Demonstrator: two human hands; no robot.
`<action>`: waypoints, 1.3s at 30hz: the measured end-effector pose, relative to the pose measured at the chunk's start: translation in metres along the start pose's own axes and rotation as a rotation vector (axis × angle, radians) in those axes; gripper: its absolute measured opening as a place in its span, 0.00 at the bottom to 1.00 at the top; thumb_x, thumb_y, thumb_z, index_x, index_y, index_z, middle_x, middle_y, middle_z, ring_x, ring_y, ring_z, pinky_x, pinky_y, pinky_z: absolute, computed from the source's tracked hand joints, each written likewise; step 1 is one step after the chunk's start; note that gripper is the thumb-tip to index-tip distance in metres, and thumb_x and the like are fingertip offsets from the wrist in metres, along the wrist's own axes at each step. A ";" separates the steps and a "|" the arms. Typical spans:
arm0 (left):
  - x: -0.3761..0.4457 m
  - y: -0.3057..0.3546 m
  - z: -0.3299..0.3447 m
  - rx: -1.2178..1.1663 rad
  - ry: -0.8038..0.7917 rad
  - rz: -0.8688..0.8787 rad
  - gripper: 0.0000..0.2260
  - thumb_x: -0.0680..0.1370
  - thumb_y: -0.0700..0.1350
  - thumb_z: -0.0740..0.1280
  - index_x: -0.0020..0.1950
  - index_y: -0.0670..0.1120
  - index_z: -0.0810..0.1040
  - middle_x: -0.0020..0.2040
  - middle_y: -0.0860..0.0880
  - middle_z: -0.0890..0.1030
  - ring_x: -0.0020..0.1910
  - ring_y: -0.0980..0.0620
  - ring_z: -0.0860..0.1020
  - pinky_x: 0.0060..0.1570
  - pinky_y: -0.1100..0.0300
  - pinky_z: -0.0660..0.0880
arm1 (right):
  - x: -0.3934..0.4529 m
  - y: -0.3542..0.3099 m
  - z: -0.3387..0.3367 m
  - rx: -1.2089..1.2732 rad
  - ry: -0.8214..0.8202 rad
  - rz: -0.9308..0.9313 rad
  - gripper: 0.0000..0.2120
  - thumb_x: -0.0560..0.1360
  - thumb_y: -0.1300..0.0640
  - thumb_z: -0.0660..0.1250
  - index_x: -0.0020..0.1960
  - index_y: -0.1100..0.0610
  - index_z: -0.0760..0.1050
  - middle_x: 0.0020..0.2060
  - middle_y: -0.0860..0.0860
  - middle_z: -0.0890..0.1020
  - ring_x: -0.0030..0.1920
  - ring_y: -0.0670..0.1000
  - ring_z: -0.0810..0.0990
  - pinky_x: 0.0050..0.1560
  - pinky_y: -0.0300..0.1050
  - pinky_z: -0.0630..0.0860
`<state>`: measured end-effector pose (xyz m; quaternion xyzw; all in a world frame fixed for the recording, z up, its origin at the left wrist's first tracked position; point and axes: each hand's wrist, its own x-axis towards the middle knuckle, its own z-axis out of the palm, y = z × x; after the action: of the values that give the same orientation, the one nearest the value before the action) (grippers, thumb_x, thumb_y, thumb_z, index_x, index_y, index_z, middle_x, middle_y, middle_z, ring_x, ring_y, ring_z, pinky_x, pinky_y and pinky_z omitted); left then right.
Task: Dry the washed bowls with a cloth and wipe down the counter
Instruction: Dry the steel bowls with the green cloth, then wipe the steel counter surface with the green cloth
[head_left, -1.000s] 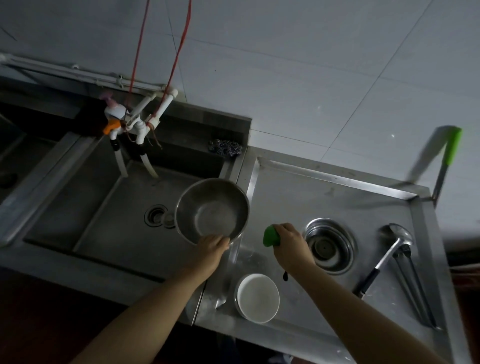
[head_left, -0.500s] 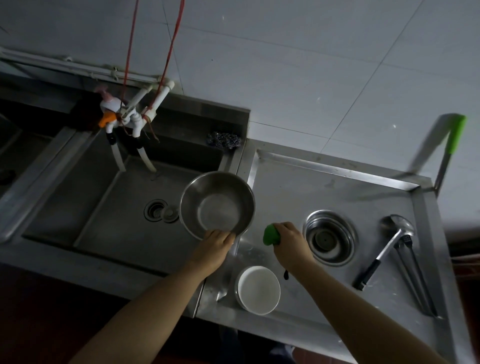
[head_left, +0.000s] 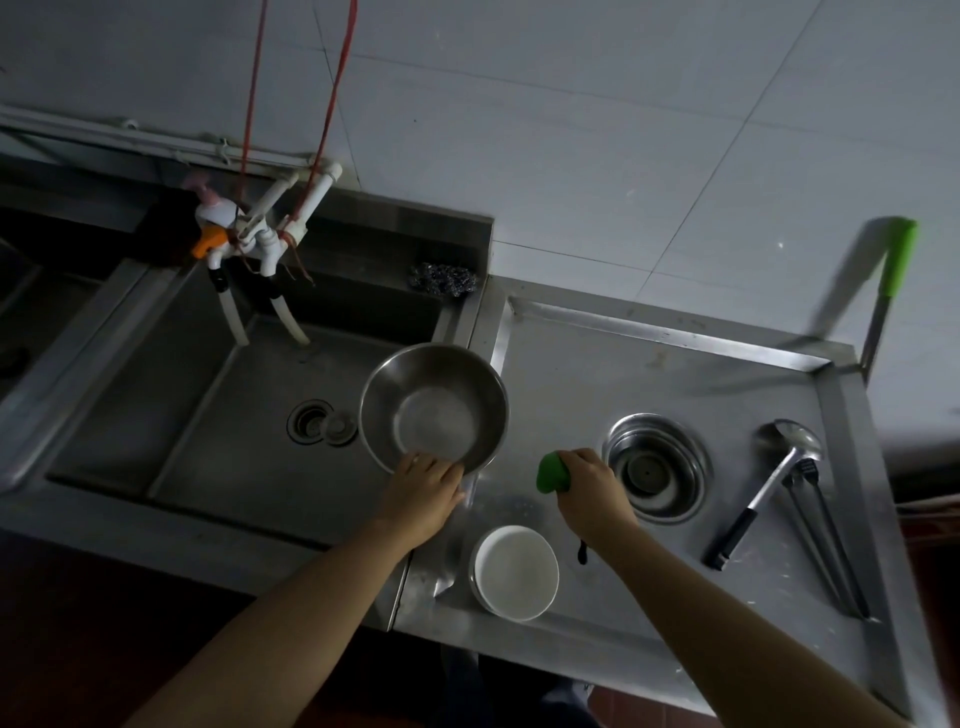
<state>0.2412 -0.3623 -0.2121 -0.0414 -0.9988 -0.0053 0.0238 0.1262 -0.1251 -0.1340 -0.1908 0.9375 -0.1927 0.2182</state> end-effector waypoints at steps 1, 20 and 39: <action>0.000 0.001 0.000 0.001 -0.011 -0.010 0.12 0.77 0.52 0.65 0.54 0.47 0.80 0.49 0.47 0.82 0.48 0.42 0.79 0.54 0.47 0.75 | -0.001 0.001 0.000 -0.003 -0.003 0.000 0.19 0.77 0.64 0.65 0.68 0.55 0.75 0.63 0.54 0.76 0.58 0.57 0.78 0.60 0.51 0.76; 0.061 0.095 -0.089 -0.784 -0.144 -0.046 0.20 0.81 0.57 0.63 0.68 0.46 0.77 0.63 0.49 0.79 0.63 0.52 0.75 0.64 0.56 0.72 | -0.041 0.032 -0.031 0.116 0.166 0.014 0.24 0.75 0.63 0.68 0.71 0.59 0.72 0.63 0.58 0.76 0.61 0.60 0.77 0.62 0.52 0.73; 0.128 0.290 -0.080 -0.614 -0.529 0.041 0.10 0.79 0.49 0.68 0.57 0.46 0.76 0.55 0.46 0.81 0.53 0.48 0.79 0.52 0.53 0.75 | -0.105 0.240 -0.084 -0.147 -0.117 -0.150 0.20 0.75 0.47 0.69 0.65 0.47 0.74 0.69 0.50 0.68 0.68 0.56 0.69 0.67 0.53 0.69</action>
<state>0.1417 -0.0634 -0.1237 -0.0665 -0.9216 -0.2919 -0.2472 0.1068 0.1497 -0.1356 -0.2867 0.9178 -0.1279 0.2431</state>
